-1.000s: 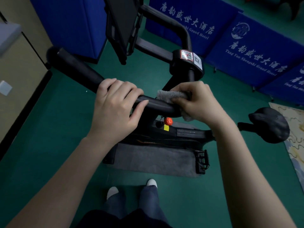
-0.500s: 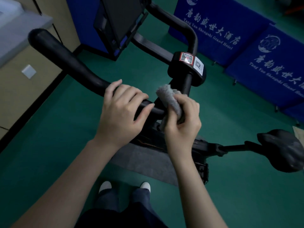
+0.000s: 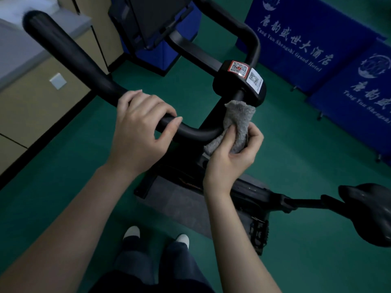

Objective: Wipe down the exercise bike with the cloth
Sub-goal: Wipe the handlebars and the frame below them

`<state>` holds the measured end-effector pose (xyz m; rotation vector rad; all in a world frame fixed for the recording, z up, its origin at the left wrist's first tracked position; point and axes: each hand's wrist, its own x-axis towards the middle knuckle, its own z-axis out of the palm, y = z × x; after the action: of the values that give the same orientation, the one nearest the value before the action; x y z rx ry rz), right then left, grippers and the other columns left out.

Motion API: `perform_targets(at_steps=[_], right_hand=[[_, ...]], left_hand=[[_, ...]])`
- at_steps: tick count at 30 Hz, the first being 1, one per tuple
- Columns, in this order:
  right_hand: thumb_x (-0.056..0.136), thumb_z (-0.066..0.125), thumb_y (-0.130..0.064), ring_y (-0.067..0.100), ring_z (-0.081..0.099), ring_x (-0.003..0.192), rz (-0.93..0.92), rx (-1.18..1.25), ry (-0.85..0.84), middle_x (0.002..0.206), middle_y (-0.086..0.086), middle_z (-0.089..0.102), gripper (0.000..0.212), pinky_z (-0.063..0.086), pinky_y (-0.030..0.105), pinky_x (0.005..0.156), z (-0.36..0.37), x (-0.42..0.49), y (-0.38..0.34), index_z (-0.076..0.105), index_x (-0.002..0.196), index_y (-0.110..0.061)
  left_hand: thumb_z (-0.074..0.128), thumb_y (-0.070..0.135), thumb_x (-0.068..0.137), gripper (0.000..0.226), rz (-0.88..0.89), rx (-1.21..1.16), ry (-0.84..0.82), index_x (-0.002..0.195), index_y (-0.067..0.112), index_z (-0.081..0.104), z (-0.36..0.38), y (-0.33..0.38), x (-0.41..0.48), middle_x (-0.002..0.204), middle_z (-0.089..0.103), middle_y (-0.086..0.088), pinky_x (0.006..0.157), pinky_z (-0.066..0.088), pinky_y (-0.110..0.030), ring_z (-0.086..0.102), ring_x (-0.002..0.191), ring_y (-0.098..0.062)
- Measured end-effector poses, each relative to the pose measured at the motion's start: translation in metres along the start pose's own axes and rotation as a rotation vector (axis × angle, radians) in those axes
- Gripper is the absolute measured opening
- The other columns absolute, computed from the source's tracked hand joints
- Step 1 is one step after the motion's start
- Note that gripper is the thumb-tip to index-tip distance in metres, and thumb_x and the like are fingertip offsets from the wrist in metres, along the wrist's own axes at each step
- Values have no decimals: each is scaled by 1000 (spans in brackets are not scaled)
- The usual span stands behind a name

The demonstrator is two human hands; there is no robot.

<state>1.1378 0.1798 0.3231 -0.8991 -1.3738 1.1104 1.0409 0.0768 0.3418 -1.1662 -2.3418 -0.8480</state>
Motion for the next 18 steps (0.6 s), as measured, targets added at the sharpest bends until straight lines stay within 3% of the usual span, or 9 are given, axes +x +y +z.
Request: perform_targets(at_steps=[2, 5, 7, 12, 15, 18], right_hand=[[92, 56, -5, 31, 55, 95, 27, 37, -23, 103, 18, 54, 15, 48, 46, 88, -2, -11, 1, 50, 105, -11], [93, 55, -2, 9, 55, 92, 70, 100, -28, 100, 3, 52, 16, 46, 23, 84, -6, -23, 5, 47, 106, -8], [93, 54, 1, -1, 53, 87, 121, 130, -10, 97, -2, 51, 16, 44, 15, 81, -6, -15, 9, 46, 105, -7], [96, 51, -4, 0, 55, 85, 216, 214, -9, 98, 0, 53, 15, 47, 15, 77, -3, -16, 11, 46, 109, -9], [97, 51, -9, -3, 56, 85, 290, 225, -28, 100, -4, 54, 16, 45, 12, 76, -6, -29, 15, 46, 109, -19], [98, 49, -10, 2, 56, 88, 328, 250, -20, 103, -1, 55, 16, 47, 16, 79, -5, -20, 19, 45, 114, -12]], left_hand=[[48, 34, 95, 26, -7, 4, 9, 85, 15, 63, 2, 0, -1, 84, 61, 3, 106, 20, -28, 55, 89, -19], [48, 33, 94, 26, -20, 19, 29, 83, 15, 62, 5, 2, -1, 82, 61, 3, 105, 21, -28, 55, 88, -19], [48, 33, 94, 26, -27, 22, 41, 82, 14, 62, 6, 3, -1, 82, 61, 2, 105, 20, -28, 54, 88, -19], [47, 32, 94, 25, -36, 32, 51, 83, 14, 61, 7, 3, -2, 82, 61, 2, 106, 18, -25, 54, 89, -19], [48, 31, 94, 24, -44, 43, 57, 83, 14, 60, 8, 4, -2, 82, 61, 1, 107, 18, -26, 55, 89, -20], [47, 31, 94, 25, -51, 47, 56, 83, 14, 60, 9, 5, -3, 83, 61, 2, 109, 17, -26, 54, 91, -19]])
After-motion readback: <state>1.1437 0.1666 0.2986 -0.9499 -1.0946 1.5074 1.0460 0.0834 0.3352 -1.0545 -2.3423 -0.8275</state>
